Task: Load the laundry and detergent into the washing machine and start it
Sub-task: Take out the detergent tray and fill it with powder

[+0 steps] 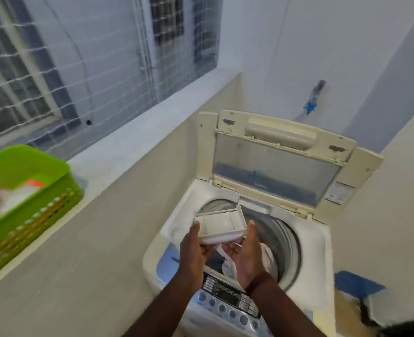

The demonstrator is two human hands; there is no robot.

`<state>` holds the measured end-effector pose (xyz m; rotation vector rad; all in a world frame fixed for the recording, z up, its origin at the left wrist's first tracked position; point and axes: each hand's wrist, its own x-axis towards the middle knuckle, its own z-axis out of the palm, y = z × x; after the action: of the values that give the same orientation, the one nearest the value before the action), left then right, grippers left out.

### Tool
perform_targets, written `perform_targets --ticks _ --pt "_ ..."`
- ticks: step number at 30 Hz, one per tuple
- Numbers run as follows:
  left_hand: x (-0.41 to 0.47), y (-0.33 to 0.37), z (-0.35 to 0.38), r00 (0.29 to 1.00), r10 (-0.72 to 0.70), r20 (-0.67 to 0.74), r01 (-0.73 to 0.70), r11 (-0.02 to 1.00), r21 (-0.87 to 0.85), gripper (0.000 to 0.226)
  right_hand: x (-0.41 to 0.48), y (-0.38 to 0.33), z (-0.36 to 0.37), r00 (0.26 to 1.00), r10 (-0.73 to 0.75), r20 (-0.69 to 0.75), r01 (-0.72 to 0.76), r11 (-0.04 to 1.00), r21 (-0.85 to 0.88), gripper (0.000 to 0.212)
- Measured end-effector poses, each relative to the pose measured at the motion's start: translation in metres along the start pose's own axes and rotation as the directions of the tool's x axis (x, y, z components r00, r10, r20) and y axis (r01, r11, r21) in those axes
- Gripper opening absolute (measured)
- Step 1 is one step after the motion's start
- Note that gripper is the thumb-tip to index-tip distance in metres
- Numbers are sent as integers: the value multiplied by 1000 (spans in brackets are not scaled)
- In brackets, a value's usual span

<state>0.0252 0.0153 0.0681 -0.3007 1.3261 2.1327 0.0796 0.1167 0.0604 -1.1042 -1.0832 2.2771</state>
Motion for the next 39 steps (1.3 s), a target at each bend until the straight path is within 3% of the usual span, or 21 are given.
perform_targets --ticks 3,7,11,13,14,16,18,22,27,29,35,39 --pt "-13 28 -14 983 112 -149 -114 993 -9 18 -9 -10 32 996 -49 72 57 991 -118 30" --pt "-27 74 -31 909 312 -275 -302 950 78 19 -13 -20 84 977 -86 195 121 977 -173 31" --pt "-41 122 -40 775 595 -212 -521 792 318 24 -15 -35 141 946 -109 304 167 971 -171 34" --pt "-39 138 -43 739 653 -165 -555 729 400 16 -13 -45 170 930 -137 341 208 961 -182 31" --pt "-36 146 -44 731 664 -156 -544 706 454 17 -9 -51 185 922 -152 357 229 956 -185 30" --pt "-31 161 -41 708 692 -142 -515 643 568 49 0 -60 210 908 -171 383 260 946 -194 32" --pt "-23 178 -37 701 705 -110 -494 591 638 61 11 -68 234 898 -174 403 281 933 -223 38" --pt "7 200 -32 717 690 -101 -407 533 742 68 35 -75 273 893 -169 417 303 912 -277 39" --pt "43 218 -34 698 675 -240 -197 503 842 68 64 -66 308 888 -214 406 381 837 -392 35" --pt "53 219 -40 711 650 -269 -140 506 851 70 79 -56 316 879 -258 401 442 756 -483 42" --pt "57 211 -55 761 596 -256 -86 483 871 78 99 -31 318 783 -372 499 619 376 -690 56" --pt "53 219 -55 794 551 -258 -42 473 880 79 105 -26 319 759 -420 498 636 310 -707 63"
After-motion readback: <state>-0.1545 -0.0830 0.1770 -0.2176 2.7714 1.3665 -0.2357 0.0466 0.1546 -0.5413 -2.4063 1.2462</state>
